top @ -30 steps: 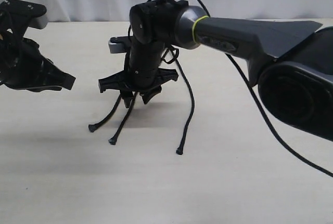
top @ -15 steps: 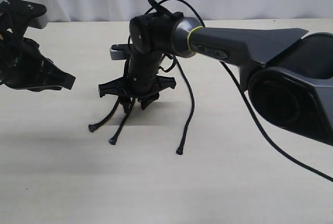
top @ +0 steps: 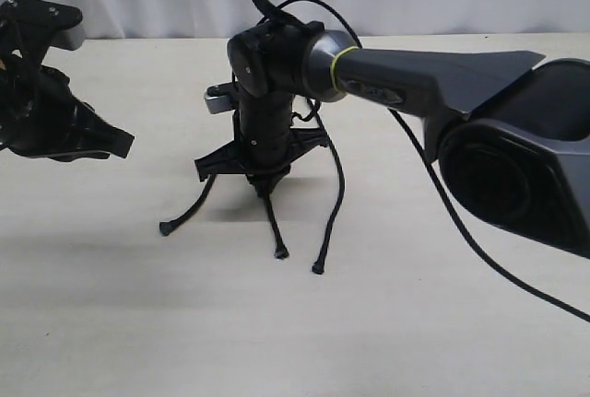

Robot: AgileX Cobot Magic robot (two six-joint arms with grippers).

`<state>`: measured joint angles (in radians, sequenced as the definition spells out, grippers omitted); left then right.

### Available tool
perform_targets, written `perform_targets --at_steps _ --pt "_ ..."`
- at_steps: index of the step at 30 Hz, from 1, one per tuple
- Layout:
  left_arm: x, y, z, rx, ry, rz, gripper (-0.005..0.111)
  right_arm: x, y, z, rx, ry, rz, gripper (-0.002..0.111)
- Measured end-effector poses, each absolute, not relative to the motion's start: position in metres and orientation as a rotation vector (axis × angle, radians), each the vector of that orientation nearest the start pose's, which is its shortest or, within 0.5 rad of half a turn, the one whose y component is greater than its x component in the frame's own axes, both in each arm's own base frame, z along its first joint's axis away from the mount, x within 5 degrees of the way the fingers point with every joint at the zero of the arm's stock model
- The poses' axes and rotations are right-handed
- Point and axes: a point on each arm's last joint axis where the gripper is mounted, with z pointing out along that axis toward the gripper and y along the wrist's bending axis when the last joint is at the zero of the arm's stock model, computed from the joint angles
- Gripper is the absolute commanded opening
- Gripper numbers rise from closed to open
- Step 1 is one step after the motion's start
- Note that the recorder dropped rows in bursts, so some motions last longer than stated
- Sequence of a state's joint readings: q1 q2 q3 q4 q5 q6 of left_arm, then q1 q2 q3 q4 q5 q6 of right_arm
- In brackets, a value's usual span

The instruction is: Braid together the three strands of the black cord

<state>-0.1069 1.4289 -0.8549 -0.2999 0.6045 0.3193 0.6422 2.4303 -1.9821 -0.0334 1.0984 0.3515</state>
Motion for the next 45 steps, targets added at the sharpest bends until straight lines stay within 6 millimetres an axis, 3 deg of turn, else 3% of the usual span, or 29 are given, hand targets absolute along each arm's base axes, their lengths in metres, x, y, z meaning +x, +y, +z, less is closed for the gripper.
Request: perform_targets --at_steps 7,14,23,26,30,35,38,45 --pt "0.27 -0.045 0.232 0.272 2.615 -0.252 0.0 0.404 0.276 0.147 -0.448 2.934 -0.025 0.004" --pt "0.271 -0.048 0.233 0.225 2.611 -0.306 0.0 0.426 0.232 0.169 -0.325 2.931 -0.04 0.004" --pt "0.27 -0.05 0.233 0.227 2.607 -0.313 0.0 0.448 0.164 0.164 -0.23 3.007 -0.113 0.004" --pt "0.271 -0.05 0.233 0.227 2.607 -0.313 0.0 0.443 0.146 0.143 -0.204 3.072 -0.148 0.004" --pt "0.271 -0.05 0.233 0.227 2.605 -0.312 0.0 0.436 0.146 0.129 -0.201 3.105 -0.117 0.007" --pt "0.271 -0.05 0.233 0.226 2.603 -0.311 0.0 0.435 0.154 0.128 -0.145 3.111 0.013 0.045" --pt "0.271 -0.05 0.233 0.226 2.603 -0.311 0.0 0.434 0.156 0.134 -0.126 3.105 0.056 0.046" --pt "0.271 -0.05 0.233 0.226 2.603 -0.311 0.0 0.428 0.164 0.173 -0.146 3.029 0.109 0.046"
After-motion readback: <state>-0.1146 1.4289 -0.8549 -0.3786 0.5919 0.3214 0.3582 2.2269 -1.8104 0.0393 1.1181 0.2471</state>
